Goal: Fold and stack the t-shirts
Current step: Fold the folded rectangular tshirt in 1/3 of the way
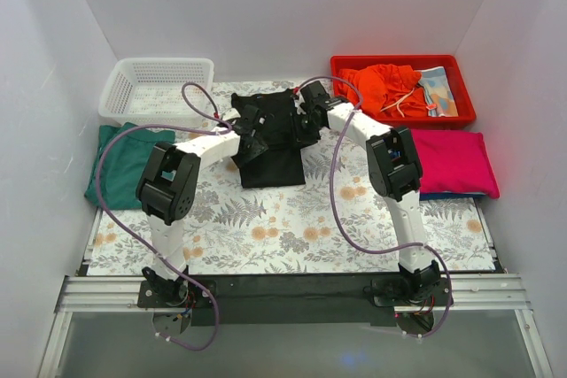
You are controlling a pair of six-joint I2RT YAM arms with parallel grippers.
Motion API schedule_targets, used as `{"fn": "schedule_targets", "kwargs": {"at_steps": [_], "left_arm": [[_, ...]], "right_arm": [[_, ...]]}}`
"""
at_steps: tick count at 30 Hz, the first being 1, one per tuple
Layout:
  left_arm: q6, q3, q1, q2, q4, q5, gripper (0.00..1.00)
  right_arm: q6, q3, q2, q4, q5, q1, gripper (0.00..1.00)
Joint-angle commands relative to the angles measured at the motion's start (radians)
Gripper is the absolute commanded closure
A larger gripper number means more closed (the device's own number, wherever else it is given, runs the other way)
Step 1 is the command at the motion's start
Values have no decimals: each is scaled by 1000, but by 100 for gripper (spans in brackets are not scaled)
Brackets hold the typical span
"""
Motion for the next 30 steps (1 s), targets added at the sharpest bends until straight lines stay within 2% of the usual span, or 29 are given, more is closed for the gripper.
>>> {"fn": "schedule_targets", "kwargs": {"at_steps": [1, 11, 18, 22, 27, 30], "left_arm": [[-10, 45, 10, 9, -56, -42, 44], [-21, 162, 48, 48, -47, -157, 43], [-3, 224, 85, 91, 67, -183, 43], [6, 256, 105, 109, 65, -181, 43], [37, 180, 117, 7, 84, -198, 42], [94, 140, 134, -55, 78, -131, 40]], "right_arm": [[25, 111, 38, -2, -18, 2, 60], [47, 290, 128, -4, 30, -3, 61], [68, 350, 139, 10, 38, -41, 60], [61, 301, 90, 10, 45, -61, 60], [24, 91, -76, 10, 108, -78, 60], [3, -56, -180, 9, 93, -78, 60]]}}
